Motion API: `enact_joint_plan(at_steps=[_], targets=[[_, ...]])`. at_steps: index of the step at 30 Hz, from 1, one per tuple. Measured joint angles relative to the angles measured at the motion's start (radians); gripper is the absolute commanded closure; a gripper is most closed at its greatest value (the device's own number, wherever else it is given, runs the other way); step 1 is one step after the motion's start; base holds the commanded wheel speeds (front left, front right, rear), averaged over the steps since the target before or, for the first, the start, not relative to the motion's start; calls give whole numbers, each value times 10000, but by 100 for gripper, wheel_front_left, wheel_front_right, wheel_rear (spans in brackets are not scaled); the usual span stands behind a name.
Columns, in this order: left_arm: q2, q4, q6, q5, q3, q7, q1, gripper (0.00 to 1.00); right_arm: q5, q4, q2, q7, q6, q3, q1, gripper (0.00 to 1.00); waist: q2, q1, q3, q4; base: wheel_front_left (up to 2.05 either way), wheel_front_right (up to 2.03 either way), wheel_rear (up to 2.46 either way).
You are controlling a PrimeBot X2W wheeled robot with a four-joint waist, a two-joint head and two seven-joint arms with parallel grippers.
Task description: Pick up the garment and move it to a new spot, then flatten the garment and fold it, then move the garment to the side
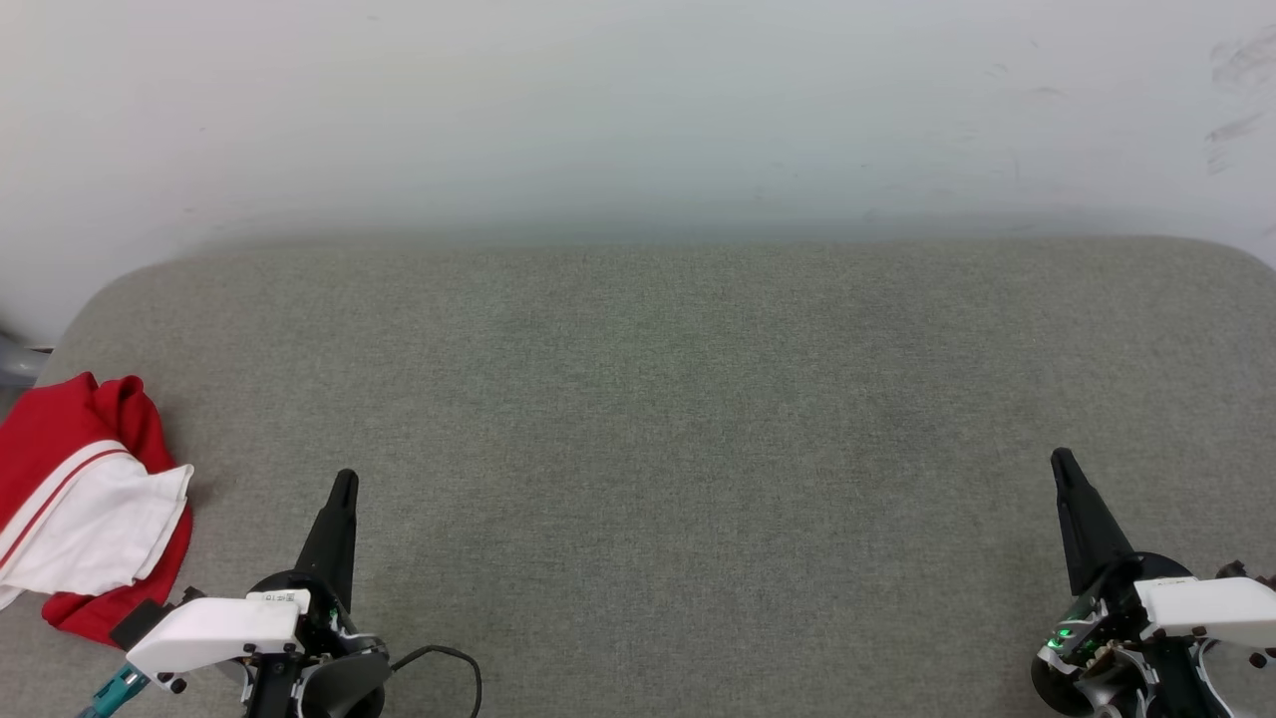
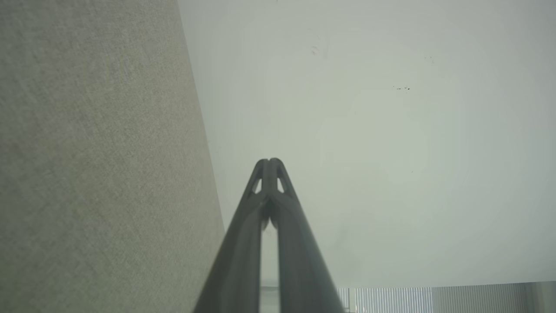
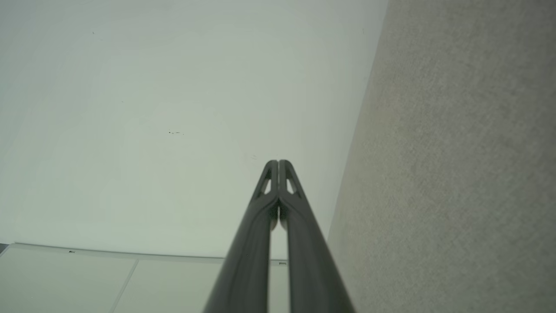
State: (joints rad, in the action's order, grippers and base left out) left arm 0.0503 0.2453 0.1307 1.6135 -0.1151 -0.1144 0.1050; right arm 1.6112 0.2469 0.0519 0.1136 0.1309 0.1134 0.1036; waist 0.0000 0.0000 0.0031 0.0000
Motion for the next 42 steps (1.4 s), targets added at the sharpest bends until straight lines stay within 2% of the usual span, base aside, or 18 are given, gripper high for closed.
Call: enact_joint_plan(at_steps=[42], targets=[[0,0,0,0,0,0,0,100,0,0,0,0,0,0,0,100,0,-1,0,0,0,0,0]])
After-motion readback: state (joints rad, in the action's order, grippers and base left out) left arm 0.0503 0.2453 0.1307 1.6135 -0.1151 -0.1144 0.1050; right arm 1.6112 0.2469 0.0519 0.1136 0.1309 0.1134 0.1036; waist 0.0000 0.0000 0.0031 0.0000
